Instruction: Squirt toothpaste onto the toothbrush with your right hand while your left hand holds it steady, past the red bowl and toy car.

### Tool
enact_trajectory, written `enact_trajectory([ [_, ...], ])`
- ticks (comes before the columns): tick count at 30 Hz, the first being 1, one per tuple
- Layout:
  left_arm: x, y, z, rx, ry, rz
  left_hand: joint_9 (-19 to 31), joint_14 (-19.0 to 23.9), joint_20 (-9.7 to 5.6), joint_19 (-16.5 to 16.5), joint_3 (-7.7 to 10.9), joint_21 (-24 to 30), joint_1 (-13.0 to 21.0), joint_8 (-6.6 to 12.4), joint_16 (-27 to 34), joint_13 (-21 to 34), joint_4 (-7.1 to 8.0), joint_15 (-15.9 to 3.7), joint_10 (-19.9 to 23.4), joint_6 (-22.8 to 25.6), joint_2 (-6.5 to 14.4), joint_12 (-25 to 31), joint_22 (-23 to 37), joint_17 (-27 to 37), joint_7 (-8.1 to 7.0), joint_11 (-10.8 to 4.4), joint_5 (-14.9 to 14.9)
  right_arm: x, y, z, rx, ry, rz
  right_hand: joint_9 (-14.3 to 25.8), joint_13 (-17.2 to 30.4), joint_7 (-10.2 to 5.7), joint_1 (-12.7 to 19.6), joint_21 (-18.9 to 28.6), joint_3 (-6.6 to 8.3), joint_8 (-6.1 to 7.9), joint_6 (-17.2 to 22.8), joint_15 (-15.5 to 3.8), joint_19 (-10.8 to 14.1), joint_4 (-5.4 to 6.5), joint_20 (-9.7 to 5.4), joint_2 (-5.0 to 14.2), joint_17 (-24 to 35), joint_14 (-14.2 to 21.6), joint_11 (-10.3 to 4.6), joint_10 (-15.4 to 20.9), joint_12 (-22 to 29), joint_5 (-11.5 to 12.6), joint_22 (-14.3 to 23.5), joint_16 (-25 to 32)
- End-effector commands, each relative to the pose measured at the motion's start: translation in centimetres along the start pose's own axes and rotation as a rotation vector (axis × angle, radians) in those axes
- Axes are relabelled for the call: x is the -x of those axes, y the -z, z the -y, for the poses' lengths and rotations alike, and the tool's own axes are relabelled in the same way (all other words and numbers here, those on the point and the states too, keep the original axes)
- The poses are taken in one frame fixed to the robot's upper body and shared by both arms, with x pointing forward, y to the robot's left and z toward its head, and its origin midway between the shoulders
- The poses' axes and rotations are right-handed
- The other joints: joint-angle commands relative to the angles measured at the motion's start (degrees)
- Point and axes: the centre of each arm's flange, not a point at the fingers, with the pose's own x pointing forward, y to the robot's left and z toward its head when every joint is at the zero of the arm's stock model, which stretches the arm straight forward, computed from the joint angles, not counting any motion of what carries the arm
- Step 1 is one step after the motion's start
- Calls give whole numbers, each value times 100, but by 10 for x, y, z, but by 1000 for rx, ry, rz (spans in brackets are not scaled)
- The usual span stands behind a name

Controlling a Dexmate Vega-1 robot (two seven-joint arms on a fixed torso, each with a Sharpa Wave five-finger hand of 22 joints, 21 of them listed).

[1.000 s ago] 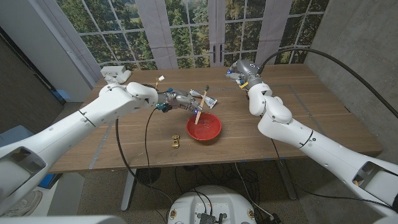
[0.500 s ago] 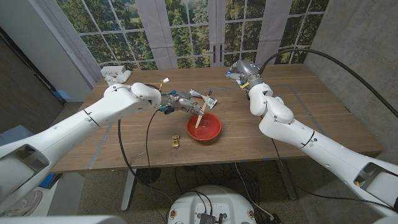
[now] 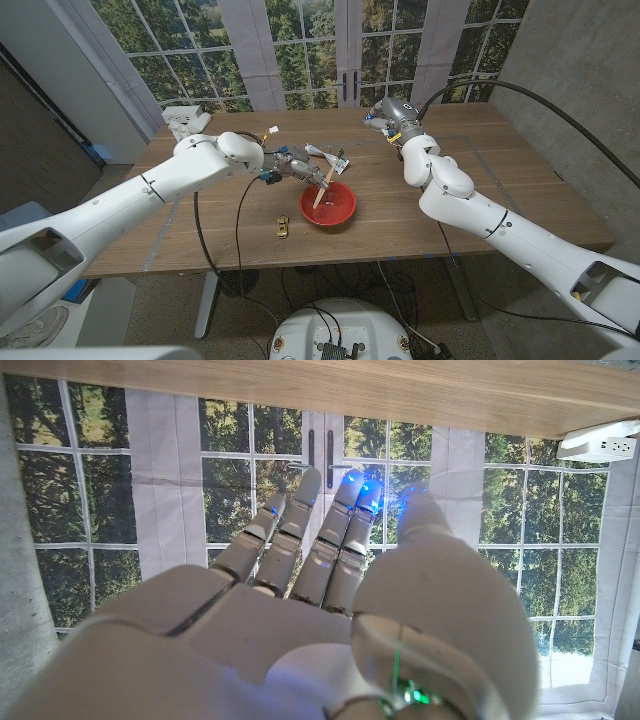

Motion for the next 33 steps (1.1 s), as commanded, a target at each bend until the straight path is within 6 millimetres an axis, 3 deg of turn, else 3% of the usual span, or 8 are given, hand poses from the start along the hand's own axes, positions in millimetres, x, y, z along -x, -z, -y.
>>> enact_trajectory([
  [1, -6, -6, 7, -66, -22, -11, 3, -28, -21, -14, 51, -9, 357, 0, 7, -6, -4, -792, 451, 17, 394, -15, 8, -1, -29, -480, -6, -2, 5, -1, -5, 2, 13, 10, 10, -9, -34, 7, 10, -30, 27, -642, -3, -17, 1, 18, -7, -29, 8, 15, -17, -2, 27, 31],
  [11, -16, -7, 16, -79, 14, -24, -14, 10, 18, -81, 25, -49, 331, -2, 77, -23, 10, -804, 445, 15, 415, -43, 3, 8, -39, -505, -38, -5, 8, -1, -13, -1, 14, 10, 25, -15, -37, 9, 12, -43, 21, -652, -10, -29, 3, 23, -26, -34, 8, 24, -21, -1, 27, 41],
  [19, -20, -9, 17, -111, 9, -50, -37, -162, 243, -468, 12, -218, 306, 1, 54, -60, 8, -769, 473, 33, 413, -76, -7, -5, -37, -510, -68, -9, 10, -3, -19, -8, 17, 9, 32, -19, -45, 12, 10, -52, 23, -648, -13, -37, 13, 24, -40, -36, 2, 29, -30, -1, 27, 52],
  [25, -21, -11, 16, -136, -5, -61, -63, -358, 502, -776, 11, -340, 263, 0, 17, -101, 14, -698, 492, 41, 409, -117, -21, -46, -40, -508, -92, -11, 11, -4, -20, -10, 20, 9, 34, -15, -51, 15, 9, -56, 23, -647, -12, -39, 15, 26, -45, -40, 6, 21, -40, -1, 26, 59],
  [33, -21, -17, 16, -192, -6, -58, -111, -533, 578, -938, -20, -368, 181, -78, 25, -266, 21, -601, 178, -156, 354, -363, -34, -90, -147, -466, -124, -14, 12, -3, -20, -6, 24, 9, 39, -5, -68, 17, 2, -63, 19, -642, -11, -37, 19, 23, -53, -35, 8, 28, -42, -2, 26, 69],
])
